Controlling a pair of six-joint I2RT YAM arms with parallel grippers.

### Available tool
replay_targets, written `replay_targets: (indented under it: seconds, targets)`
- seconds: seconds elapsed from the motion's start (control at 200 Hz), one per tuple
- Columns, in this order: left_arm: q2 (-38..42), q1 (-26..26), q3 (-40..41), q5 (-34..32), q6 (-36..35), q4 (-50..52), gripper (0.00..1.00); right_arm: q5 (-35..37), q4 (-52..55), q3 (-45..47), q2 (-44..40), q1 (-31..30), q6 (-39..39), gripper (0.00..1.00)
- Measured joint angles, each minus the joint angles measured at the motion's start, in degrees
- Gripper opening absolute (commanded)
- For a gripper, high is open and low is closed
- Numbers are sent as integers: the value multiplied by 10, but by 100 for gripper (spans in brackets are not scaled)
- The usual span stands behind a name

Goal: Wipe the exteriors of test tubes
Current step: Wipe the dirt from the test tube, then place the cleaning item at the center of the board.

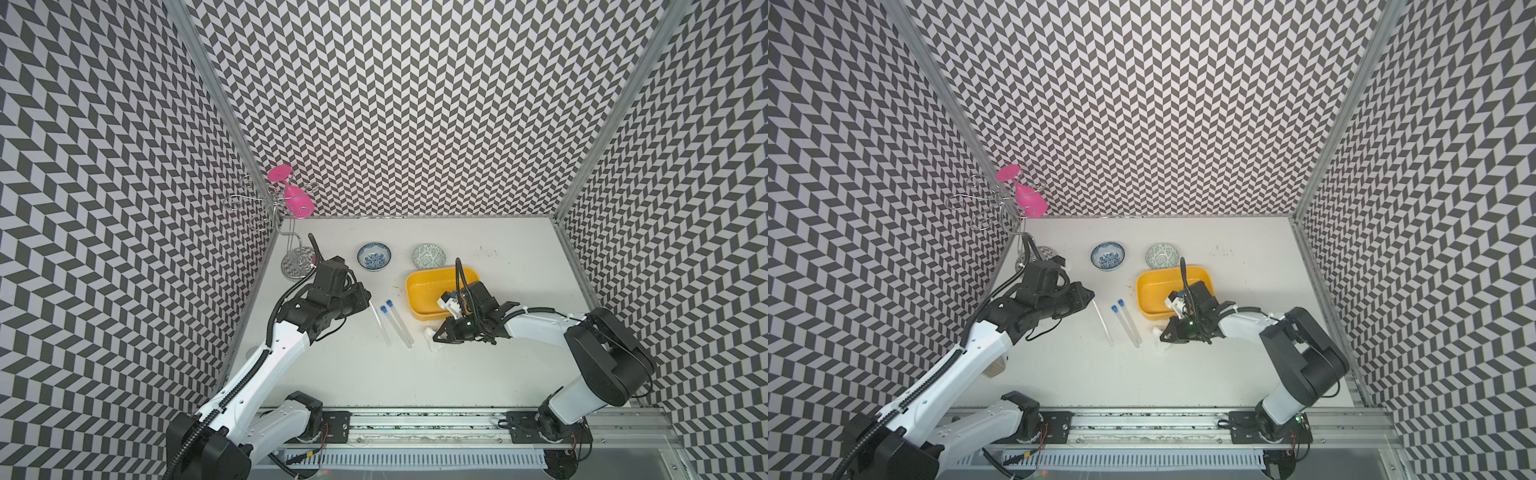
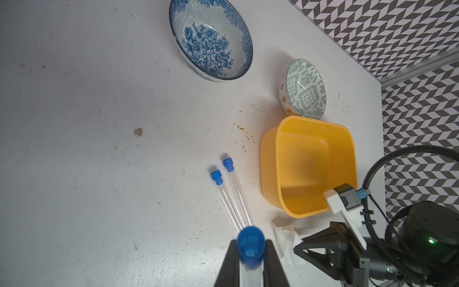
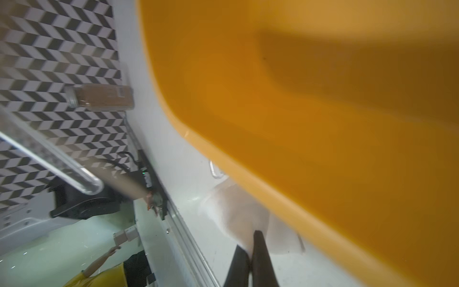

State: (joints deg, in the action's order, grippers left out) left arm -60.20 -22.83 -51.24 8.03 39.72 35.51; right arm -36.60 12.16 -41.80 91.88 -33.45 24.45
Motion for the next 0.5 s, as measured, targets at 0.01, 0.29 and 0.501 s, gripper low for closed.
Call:
replay_targets:
  seconds: [0.01, 0.29, 0.501]
  targets:
    - [0, 0, 0, 0, 0, 0, 14, 5, 5, -1, 0, 0, -1, 0]
    - [0, 0, 0, -8, -3, 9, 14, 178, 94, -20, -14, 0, -11, 1]
    - [0, 0, -1, -9, -9, 11, 14, 274, 138, -41, -28, -18, -21, 51]
